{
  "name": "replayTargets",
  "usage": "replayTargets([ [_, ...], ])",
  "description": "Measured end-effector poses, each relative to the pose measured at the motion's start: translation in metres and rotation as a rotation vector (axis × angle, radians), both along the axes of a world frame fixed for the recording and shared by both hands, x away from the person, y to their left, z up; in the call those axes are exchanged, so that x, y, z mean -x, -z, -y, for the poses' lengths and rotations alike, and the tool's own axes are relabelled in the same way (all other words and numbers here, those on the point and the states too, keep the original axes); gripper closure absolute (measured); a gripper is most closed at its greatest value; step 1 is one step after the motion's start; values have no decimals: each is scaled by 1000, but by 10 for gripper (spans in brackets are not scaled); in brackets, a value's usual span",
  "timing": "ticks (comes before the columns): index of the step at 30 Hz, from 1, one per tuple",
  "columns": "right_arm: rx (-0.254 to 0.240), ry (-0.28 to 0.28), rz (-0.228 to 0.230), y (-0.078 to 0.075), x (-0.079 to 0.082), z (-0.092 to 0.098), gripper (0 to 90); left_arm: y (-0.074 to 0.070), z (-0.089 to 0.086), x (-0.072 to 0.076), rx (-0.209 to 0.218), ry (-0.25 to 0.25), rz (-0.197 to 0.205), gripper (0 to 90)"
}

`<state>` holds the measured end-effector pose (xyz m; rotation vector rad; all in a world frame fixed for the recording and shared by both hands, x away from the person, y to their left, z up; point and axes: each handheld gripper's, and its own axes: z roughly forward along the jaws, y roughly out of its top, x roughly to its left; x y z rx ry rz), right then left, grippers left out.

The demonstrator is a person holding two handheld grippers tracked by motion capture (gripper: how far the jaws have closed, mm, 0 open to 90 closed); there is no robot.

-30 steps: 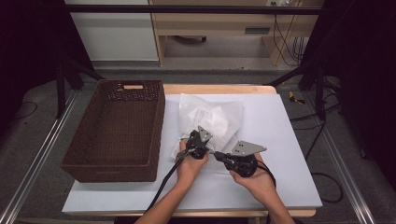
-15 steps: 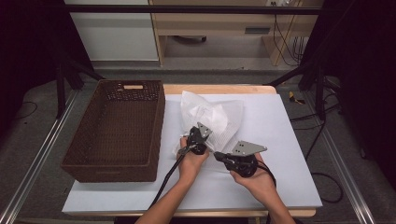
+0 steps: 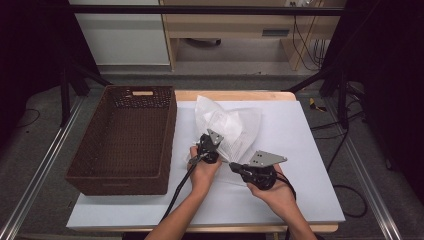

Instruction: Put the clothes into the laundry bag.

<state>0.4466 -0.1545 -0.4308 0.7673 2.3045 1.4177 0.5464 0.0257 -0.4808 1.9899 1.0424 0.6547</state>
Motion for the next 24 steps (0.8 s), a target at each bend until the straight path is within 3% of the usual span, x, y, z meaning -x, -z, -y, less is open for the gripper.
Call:
replayTargets([
  [8, 0, -1, 1, 0, 0, 0, 893, -2, -1, 0, 43, -68, 42, 900],
  [16, 15, 1, -2, 2, -1, -2, 892, 1, -1, 1, 14, -40, 30, 900],
  [24, 29, 26, 1, 5, -5, -3, 892, -1, -11, 18, 37, -8, 22, 900],
])
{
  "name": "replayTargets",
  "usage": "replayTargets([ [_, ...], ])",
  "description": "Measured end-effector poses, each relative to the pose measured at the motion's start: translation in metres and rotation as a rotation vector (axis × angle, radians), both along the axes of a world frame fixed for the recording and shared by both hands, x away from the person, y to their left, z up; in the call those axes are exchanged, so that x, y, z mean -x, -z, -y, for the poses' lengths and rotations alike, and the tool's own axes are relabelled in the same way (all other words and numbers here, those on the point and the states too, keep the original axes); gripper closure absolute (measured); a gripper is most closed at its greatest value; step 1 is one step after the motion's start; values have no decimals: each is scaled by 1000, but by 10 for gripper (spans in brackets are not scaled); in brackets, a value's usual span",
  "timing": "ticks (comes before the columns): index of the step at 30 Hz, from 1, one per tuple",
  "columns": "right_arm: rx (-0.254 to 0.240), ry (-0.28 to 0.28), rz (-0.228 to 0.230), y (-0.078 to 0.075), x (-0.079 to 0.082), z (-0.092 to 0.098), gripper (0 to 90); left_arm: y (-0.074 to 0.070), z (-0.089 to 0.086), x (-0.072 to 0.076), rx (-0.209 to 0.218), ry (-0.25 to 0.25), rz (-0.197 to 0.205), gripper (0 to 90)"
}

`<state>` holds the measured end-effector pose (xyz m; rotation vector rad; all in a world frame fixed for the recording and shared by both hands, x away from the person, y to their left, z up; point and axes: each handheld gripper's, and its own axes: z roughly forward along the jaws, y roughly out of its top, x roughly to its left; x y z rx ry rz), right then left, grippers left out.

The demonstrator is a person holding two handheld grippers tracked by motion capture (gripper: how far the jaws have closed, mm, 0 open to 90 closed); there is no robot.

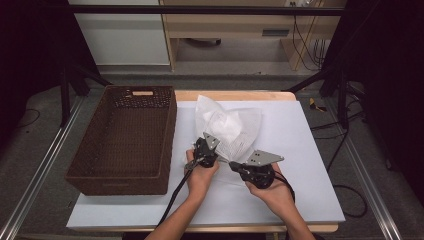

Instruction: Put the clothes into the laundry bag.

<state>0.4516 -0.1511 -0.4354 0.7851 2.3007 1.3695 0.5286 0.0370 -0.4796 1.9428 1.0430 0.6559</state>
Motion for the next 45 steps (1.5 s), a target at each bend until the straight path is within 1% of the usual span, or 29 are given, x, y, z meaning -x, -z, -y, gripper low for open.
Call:
replayTargets([
  [3, 1, 0, 1, 0, 0, -1, 892, -1, -2, 3, 0, 8, 2, 900],
  [7, 7, 1, 4, 1, -1, -2, 893, -4, -8, 10, 14, 24, -5, 900],
  [10, 6, 3, 4, 1, -1, -3, 892, -5, -11, 21, 16, 44, -2, 900],
  [11, 5, 3, 4, 1, -2, -3, 892, -5, -11, 21, 16, 44, -2, 900],
  [12, 4, 4, 4, 1, -2, -3, 892, -6, -14, 26, 11, 51, 6, 900],
  [14, 6, 4, 7, 1, -2, -3, 893, -8, -17, 31, 14, 50, 9, 900],
  [15, 5, 4, 9, 1, -3, -3, 892, -9, -20, 35, 27, 50, 5, 900],
  [18, -2, 10, 14, 0, -3, -3, 893, -14, -26, 45, 28, 58, 16, 900],
  [19, -2, 10, 14, 0, -3, -3, 893, -14, -26, 45, 28, 58, 16, 900],
  [21, -6, 12, 17, -1, -3, -3, 892, -18, -30, 52, 44, 57, 28, 900],
  [23, -8, 13, 18, -2, -3, -3, 892, -23, -34, 57, 50, 61, 39, 900],
  [24, -9, 13, 18, -2, -3, -3, 892, -28, -38, 61, 52, 64, 52, 900],
  [25, -9, 13, 18, -2, -3, -3, 892, -28, -38, 61, 52, 64, 52, 900],
  [26, -11, 14, 19, -2, -4, -3, 892, -34, -41, 65, 60, 68, 68, 900],
  [27, -11, 14, 19, -2, -4, -3, 892, -34, -41, 65, 60, 68, 68, 900],
  [28, -16, 16, 20, -3, -4, -2, 892, -38, -42, 67, 61, 67, 86, 893],
  [29, -19, 17, 19, -3, -4, -2, 892, -41, -43, 69, 52, 58, 105, 836],
  [30, -24, 17, 18, -3, -4, -2, 892, -41, -43, 69, 52, 58, 105, 811],
  [31, -24, 17, 18, -3, -4, -2, 892, -43, -44, 70, 51, 59, 112, 811],
  [33, -31, 20, 18, -4, -5, -1, 892, -45, -46, 72, 32, 63, 127, 771],
  [34, -31, 20, 18, -4, -5, -1, 892, -45, -46, 72, 32, 63, 127, 746],
  [35, -37, 20, 18, -5, -5, 0, 892, -45, -47, 73, 18, 64, 139, 746],
  [36, -47, 25, 19, -6, -5, 0, 893, -45, -48, 74, -1, 62, 146, 680],
  [37, -47, 25, 19, -6, -5, 0, 893, -45, -48, 74, -1, 62, 146, 648],
  [38, -54, 25, 17, -7, -6, 1, 893, -45, -48, 74, -11, 63, 149, 648],
  [39, -60, 27, 16, -7, -6, 1, 892, -45, -48, 73, -22, 70, 146, 623],
  [40, -72, 28, 14, -9, -7, 2, 892, -45, -48, 71, -48, 70, 159, 578],
  [42, -82, 29, 17, -11, -7, 2, 892, -44, -46, 67, -84, 78, 165, 541],
  [45, -98, 30, 19, -13, -7, 2, 893, -44, -43, 61, -87, 76, 160, 492],
])
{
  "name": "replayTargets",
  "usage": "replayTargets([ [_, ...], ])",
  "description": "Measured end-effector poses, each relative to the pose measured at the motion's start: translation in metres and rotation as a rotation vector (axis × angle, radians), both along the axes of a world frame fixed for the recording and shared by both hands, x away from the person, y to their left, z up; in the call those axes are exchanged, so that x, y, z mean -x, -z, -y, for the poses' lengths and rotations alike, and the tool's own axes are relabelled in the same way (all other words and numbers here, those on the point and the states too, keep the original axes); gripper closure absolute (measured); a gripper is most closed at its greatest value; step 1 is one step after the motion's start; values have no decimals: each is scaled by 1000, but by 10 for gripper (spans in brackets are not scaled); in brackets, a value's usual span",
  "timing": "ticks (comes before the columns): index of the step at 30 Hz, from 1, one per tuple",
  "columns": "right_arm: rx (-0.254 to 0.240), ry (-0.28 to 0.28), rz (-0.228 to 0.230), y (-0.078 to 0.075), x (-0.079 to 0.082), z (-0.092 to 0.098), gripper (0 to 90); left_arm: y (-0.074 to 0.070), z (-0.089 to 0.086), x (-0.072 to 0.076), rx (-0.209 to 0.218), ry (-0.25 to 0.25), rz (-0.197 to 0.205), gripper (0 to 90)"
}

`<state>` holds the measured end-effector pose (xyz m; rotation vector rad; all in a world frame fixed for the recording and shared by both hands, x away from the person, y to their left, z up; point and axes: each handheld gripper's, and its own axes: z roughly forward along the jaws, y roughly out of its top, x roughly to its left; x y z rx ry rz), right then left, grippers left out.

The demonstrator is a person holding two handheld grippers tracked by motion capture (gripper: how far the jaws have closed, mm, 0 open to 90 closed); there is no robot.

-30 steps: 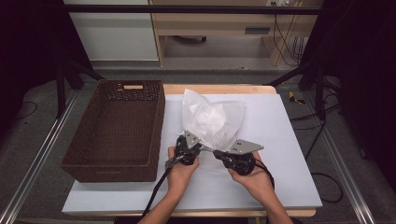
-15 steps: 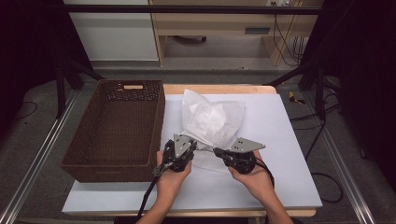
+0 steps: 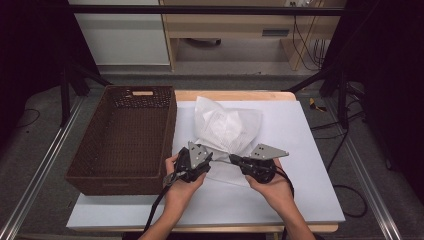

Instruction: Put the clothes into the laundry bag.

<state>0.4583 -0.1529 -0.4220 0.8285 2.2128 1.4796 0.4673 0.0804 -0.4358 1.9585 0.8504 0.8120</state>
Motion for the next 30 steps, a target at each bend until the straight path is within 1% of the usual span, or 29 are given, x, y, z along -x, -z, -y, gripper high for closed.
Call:
replayTargets([
  [1, -2, 0, 0, 0, 0, 0, 893, 1, 2, -6, -13, -3, 1, 489],
  [2, -3, -1, 0, -1, 1, 0, 892, 1, 2, -6, -13, -3, 1, 489],
  [3, -4, -2, -1, -1, 1, 0, 893, 1, 4, -11, -30, 0, -6, 489],
  [4, -4, -2, 0, -1, 1, 0, 892, 2, 5, -14, -37, -1, -9, 490],
  [7, -5, -2, 1, -1, 0, 0, 893, 3, 7, -18, -47, 1, -15, 504],
  [8, -5, -1, 0, -1, 0, 1, 892, 4, 8, -20, -48, 3, -11, 513],
  [10, -5, 0, -1, -1, 0, 1, 892, 5, 10, -22, -69, 7, -5, 564],
  [11, -4, 1, -2, -1, -1, 2, 892, 5, 10, -25, -75, 11, -3, 619],
  [13, -2, 3, -3, 0, -1, 3, 892, 5, 10, -27, -55, 7, 3, 695],
  [16, -3, 6, -4, 0, -2, 3, 892, 4, 9, -28, -63, 11, 8, 797],
  [17, -2, 6, -5, 0, -2, 4, 892, 4, 9, -29, -63, 15, 9, 797],
  [18, -1, 7, -5, 1, -3, 4, 892, 4, 10, -29, -68, 18, 4, 827],
  [19, 3, 6, -6, 1, -3, 4, 892, 3, 9, -29, -68, 24, -6, 874],
  [20, 3, 6, -6, 1, -3, 4, 892, 3, 9, -29, -68, 24, -6, 883],
  [22, 8, 7, -6, 2, -4, 3, 892, 2, 8, -27, -66, 22, -19, 887],
  [23, 11, 7, -5, 2, -4, 4, 892, 1, 6, -23, -50, 20, -29, 889],
  [24, 13, 8, -4, 2, -3, 4, 892, 1, 6, -23, -50, 20, -29, 889],
  [25, 15, 9, -4, 2, -4, 4, 892, 0, 3, -18, -31, 16, -36, 889],
  [26, 17, 10, -4, 2, -4, 4, 892, 0, 3, -18, -31, 16, -36, 889],
  [27, 17, 10, -6, 2, -4, 5, 892, -2, 0, -13, -26, 19, -38, 889],
  [28, 17, 11, -5, 1, -4, 5, 892, -2, 0, -13, -26, 19, -38, 889],
  [29, 18, 10, -4, 1, -3, 5, 892, -4, -4, -6, -11, 24, -34, 889],
  [30, 18, 10, -4, 1, -3, 5, 892, -4, -4, -6, -11, 24, -34, 889],
])
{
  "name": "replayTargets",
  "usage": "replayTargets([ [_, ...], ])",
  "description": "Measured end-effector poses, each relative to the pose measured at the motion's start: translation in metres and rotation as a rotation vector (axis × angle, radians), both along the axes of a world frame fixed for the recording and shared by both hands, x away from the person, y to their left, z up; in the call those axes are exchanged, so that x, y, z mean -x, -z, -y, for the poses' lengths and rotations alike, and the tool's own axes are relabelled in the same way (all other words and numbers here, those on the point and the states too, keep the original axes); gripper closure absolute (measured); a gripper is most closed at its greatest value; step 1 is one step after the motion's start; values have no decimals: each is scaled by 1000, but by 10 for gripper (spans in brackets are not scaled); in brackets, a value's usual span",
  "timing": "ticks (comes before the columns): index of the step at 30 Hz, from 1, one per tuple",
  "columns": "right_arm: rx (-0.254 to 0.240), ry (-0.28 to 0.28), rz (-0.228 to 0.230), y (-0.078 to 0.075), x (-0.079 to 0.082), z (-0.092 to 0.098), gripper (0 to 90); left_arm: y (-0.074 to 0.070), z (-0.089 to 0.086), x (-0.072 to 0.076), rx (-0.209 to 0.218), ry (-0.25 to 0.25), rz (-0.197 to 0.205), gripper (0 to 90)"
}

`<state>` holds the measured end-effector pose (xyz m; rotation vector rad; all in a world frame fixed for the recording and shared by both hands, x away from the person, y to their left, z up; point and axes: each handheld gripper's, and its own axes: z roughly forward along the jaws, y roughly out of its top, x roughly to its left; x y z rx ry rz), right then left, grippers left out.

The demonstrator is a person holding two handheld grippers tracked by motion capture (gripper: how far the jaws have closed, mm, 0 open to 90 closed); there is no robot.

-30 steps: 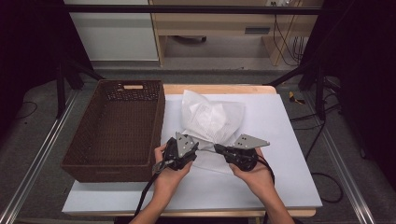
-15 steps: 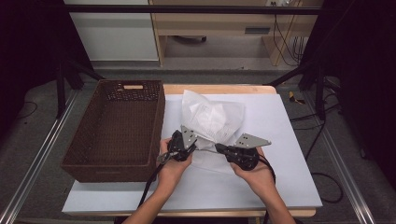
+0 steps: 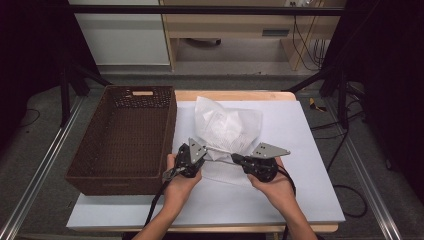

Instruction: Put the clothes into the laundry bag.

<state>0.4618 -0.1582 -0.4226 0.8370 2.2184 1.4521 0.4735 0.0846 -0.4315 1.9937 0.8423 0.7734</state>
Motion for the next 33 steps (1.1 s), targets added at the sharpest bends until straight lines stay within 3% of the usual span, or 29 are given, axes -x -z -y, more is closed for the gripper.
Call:
replayTargets([
  [10, 10, -10, 22, -15, 9, 7, 891, -18, -3, 27, 27, 42, 6, 890],
  [13, 21, -7, 37, -24, 14, 11, 890, -24, -1, 35, 54, 59, -9, 889],
  [16, 34, -8, 48, -28, 16, 13, 889, -24, -1, 39, 50, 71, -14, 889],
  [17, 66, -18, 50, -27, 19, 12, 888, -20, -2, 42, 38, 81, -23, 889],
  [22, 109, -40, 27, -14, 19, 9, 887, -3, -5, 47, 5, 88, -46, 886],
  [27, 203, -79, -8, 9, 15, -3, 884, 18, -9, 48, -73, 76, -55, 882],
  [28, 203, -79, -8, 9, 15, -3, 884, 18, -9, 48, -73, 76, -55, 881],
  [29, 238, -92, -9, 14, 14, -7, 884, 23, -11, 47, -77, 73, -71, 881],
  [33, 294, -110, -20, 22, 14, -14, 883, 31, -14, 46, -94, 67, -95, 876],
])
